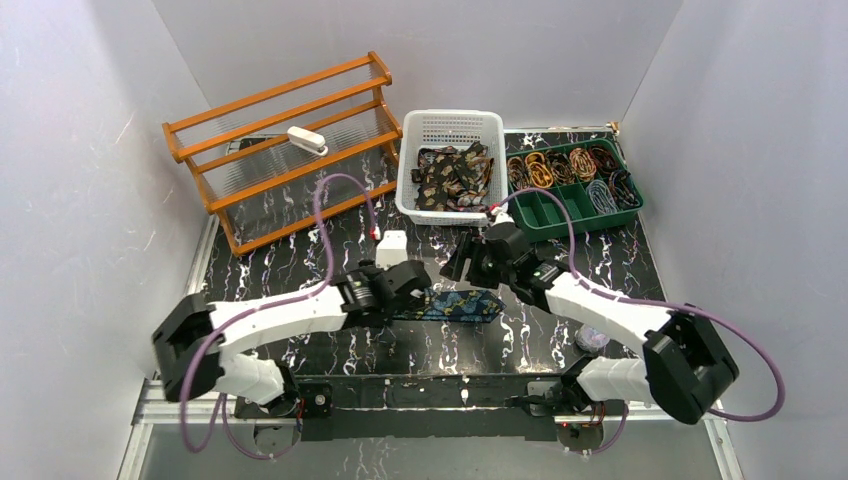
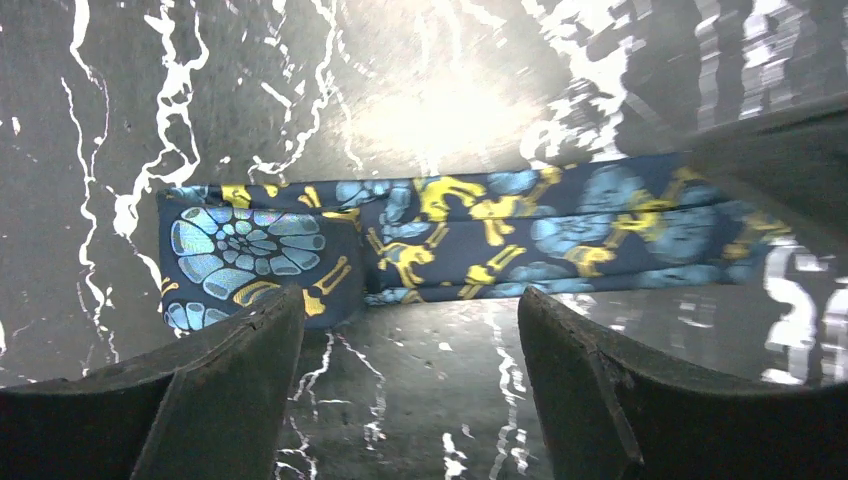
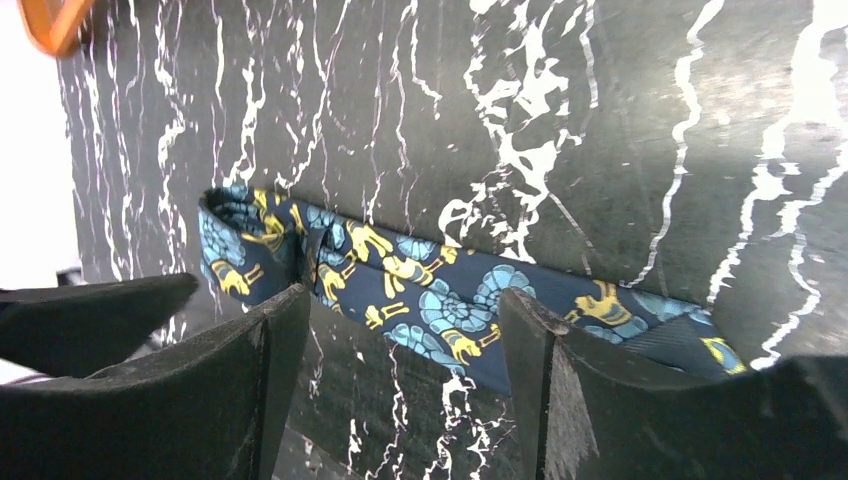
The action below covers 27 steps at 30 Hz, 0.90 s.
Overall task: Roll the ties
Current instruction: Roll the tie at the center of the board.
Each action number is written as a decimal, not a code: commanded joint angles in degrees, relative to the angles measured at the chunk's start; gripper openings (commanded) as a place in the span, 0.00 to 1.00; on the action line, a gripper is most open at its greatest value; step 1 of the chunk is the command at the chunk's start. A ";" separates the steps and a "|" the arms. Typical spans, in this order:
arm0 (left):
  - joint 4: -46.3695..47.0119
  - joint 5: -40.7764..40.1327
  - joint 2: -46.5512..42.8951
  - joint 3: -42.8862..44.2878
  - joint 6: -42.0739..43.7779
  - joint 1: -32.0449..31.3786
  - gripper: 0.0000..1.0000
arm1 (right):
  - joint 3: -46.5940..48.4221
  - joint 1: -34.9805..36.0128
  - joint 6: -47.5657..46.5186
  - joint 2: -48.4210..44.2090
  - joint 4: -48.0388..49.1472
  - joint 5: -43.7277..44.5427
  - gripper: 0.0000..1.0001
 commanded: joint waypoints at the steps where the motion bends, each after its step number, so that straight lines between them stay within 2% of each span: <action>1: 3.78 -0.51 -10.35 -3.82 -2.14 0.40 0.77 | 3.29 -0.21 -3.01 4.32 4.51 -10.18 0.78; 4: 0.68 -3.94 -16.36 -7.71 -5.79 0.78 0.78 | 4.79 0.02 -2.83 7.20 7.21 -15.51 0.77; 6: 1.04 -3.34 -20.64 -10.97 -5.94 2.63 0.79 | 4.87 0.90 -0.25 9.55 10.54 -18.22 0.77; 9: 2.40 3.29 -25.55 -14.95 -3.27 9.97 0.80 | 6.42 4.71 1.70 13.07 13.21 -18.26 0.78; 12: 0.60 6.21 -29.38 -16.34 -1.27 16.02 0.81 | 9.30 7.30 1.71 16.24 12.81 -17.00 0.79; 16: 5.04 15.47 -36.96 -21.14 1.73 25.86 0.84 | 13.23 9.35 1.53 20.60 12.05 -17.49 0.77; 20: 5.86 22.36 -36.64 -23.31 3.20 34.91 0.84 | 16.40 11.08 1.73 25.31 11.25 -17.71 0.70; 24: 9.90 26.71 -39.10 -26.64 1.63 38.96 0.84 | 19.43 12.68 1.84 29.04 8.31 -15.32 0.67; 27: 11.53 29.63 -39.64 -29.07 0.95 40.80 0.84 | 21.06 12.80 1.21 31.36 6.40 -15.44 0.61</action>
